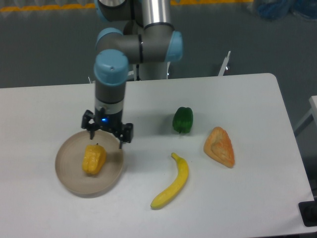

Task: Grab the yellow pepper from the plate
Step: 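Move the open gripper over the yellow pepper on the plate, then lower the gripper onto the yellow pepper and close on it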

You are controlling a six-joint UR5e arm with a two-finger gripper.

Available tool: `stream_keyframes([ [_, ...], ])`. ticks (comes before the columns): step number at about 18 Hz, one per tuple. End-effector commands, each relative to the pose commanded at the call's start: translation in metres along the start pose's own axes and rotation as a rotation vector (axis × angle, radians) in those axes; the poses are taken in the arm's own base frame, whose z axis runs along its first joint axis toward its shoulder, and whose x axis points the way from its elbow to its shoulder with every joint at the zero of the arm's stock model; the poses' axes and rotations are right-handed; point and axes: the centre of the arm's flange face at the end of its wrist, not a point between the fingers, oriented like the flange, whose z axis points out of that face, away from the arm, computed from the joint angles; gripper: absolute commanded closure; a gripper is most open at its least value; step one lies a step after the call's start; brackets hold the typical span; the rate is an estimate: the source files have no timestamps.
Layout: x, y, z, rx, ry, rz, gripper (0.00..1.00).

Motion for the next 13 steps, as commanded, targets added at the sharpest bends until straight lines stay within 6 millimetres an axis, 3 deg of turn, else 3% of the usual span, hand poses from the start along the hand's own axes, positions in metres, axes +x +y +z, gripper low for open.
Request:
stream_keyframes([
  [2, 0.016, -0.001, 0.01, -0.003, -0.015, 0.031, 0.0],
  [4, 0.02, 0.0, 0.012, -0.006, -0.015, 0.036, 0.0],
  [13, 0.02, -0.003, 0.034, -0.038, -0.01, 0.053, 0.0],
])
